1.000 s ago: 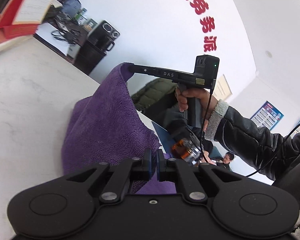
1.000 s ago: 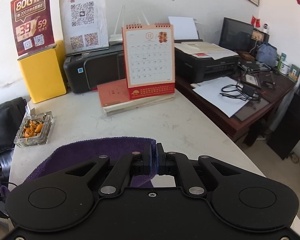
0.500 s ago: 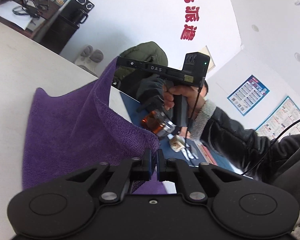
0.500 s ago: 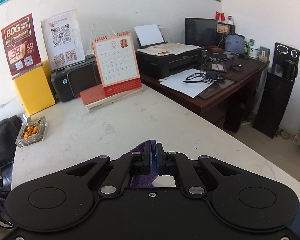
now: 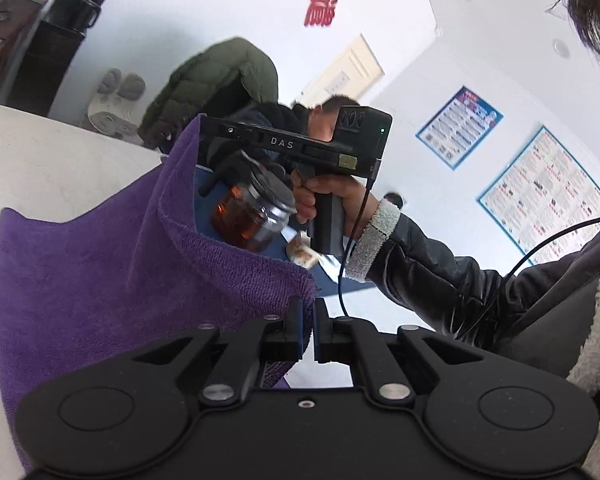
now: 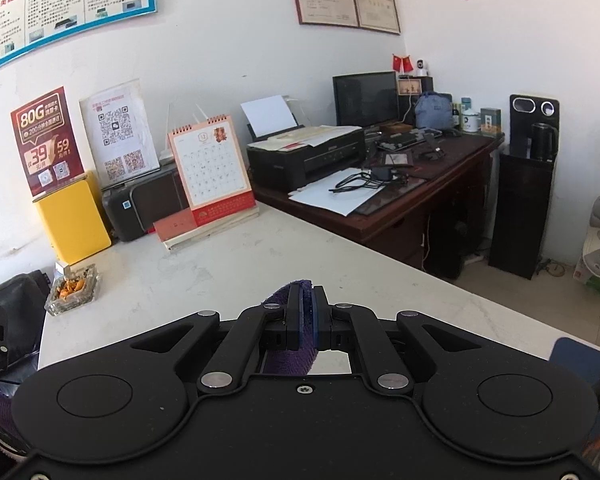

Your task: Fold towel

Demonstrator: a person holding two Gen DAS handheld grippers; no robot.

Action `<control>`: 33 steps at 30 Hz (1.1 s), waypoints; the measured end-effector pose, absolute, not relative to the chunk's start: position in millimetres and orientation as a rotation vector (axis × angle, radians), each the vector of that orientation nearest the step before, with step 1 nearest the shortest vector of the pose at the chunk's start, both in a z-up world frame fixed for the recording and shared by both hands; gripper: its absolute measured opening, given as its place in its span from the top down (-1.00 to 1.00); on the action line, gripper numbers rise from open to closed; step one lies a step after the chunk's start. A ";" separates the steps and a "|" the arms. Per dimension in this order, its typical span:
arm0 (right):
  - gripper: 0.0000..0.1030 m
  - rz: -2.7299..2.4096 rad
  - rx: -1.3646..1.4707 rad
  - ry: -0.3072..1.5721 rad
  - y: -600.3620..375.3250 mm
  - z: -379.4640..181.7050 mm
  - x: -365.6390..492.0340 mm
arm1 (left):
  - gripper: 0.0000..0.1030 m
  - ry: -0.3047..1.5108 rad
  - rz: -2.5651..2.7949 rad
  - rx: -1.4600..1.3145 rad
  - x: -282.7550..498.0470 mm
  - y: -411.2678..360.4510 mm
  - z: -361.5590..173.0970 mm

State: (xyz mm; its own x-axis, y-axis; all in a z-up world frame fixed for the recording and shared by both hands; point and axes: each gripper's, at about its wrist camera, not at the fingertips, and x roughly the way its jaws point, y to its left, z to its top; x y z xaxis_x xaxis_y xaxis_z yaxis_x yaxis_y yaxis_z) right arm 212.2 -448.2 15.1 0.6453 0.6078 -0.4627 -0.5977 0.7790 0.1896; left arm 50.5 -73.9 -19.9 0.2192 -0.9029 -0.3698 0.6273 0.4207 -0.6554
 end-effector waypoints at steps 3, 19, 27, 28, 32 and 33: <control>0.93 0.666 0.021 0.561 -468.0 0.1 203.4 | 0.91 0.871 -1.151 -0.366 57.4 -102.6 -34.6; 0.89 0.515 -0.046 0.769 -509.2 -98.3 188.6 | 0.89 1.121 -1.300 0.004 75.8 -221.3 -118.3; 0.45 0.411 -0.143 0.772 -501.9 -112.0 171.9 | 0.65 1.059 -1.322 0.176 58.6 -264.0 -111.6; 0.41 0.401 -0.145 0.767 -501.6 -111.6 169.7 | 0.63 1.046 -1.327 0.186 57.2 -267.4 -109.9; 0.22 0.319 -0.169 0.729 -499.2 -106.3 155.9 | 0.58 0.995 -1.338 0.236 49.8 -279.9 -104.0; 0.21 0.294 -0.181 0.719 -498.2 -104.6 151.7 | 0.58 0.987 -1.335 0.247 48.5 -281.8 -102.9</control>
State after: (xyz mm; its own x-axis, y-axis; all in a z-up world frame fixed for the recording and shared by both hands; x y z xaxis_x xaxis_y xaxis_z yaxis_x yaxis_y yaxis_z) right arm 151.7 -498.2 -104.6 0.7138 0.2019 -0.6706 -0.3256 0.9434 -0.0626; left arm 48.5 -281.8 -102.9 -0.0838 -0.6947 -0.7144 0.8866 0.2752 -0.3716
